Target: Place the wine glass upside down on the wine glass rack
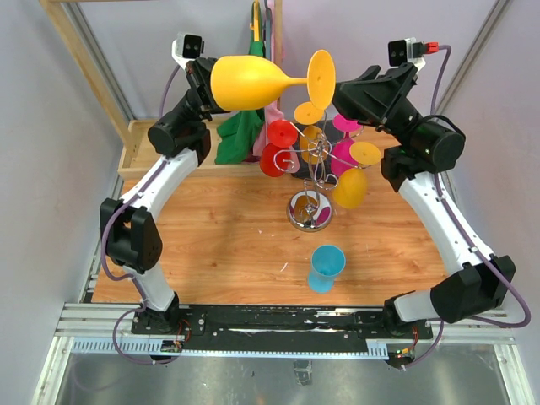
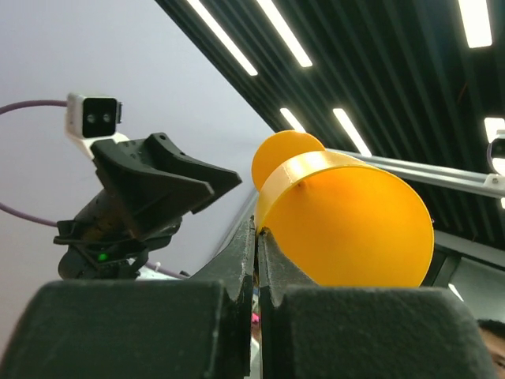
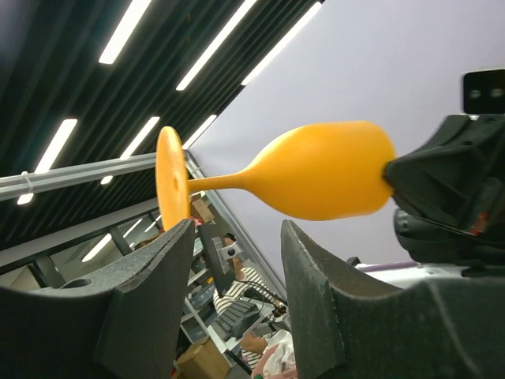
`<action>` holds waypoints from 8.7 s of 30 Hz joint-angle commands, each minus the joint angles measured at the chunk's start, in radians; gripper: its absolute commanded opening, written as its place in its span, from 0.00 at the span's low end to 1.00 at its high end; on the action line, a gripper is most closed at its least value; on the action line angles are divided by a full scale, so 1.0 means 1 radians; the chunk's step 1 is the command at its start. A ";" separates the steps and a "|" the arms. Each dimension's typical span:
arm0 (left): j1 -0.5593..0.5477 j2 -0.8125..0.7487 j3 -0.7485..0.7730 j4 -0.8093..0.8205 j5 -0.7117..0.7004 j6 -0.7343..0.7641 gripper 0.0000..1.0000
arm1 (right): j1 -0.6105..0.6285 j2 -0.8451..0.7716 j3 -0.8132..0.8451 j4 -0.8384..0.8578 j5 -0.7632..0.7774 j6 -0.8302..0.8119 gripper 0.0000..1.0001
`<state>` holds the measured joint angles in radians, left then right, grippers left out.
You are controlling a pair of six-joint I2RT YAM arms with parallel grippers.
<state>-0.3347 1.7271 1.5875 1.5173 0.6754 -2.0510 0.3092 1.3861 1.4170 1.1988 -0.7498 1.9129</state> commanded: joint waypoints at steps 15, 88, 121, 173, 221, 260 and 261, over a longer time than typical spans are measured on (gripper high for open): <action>0.023 0.022 -0.006 0.241 -0.073 -0.195 0.00 | 0.163 0.038 0.162 -0.066 0.044 -0.108 0.39; 0.349 -0.431 -0.374 -0.651 0.317 0.499 0.52 | 0.044 -0.508 0.377 -2.267 0.574 -1.186 0.01; 0.349 -0.515 -0.375 -0.870 0.297 0.640 0.51 | -0.109 -0.640 -0.251 -1.724 0.227 -0.539 0.01; 0.350 -0.495 -0.357 -0.908 0.290 0.673 0.50 | -0.158 -0.376 -0.226 -1.415 -0.072 -0.548 0.01; 0.349 -0.534 -0.380 -0.926 0.285 0.679 0.50 | -0.167 -0.581 -0.351 -1.557 -0.019 -0.632 0.01; 0.349 -0.530 -0.387 -0.931 0.292 0.687 0.51 | -0.195 -0.609 -0.291 -1.804 0.147 -0.826 0.40; 0.349 -0.529 -0.386 -0.933 0.293 0.691 0.51 | -0.195 -0.613 -0.269 -1.836 0.156 -0.857 0.41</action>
<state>0.0082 1.2026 1.1992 0.5777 0.9627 -1.3838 0.1360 0.8005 1.0668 -0.5537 -0.6235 1.1530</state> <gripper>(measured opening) 0.507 0.399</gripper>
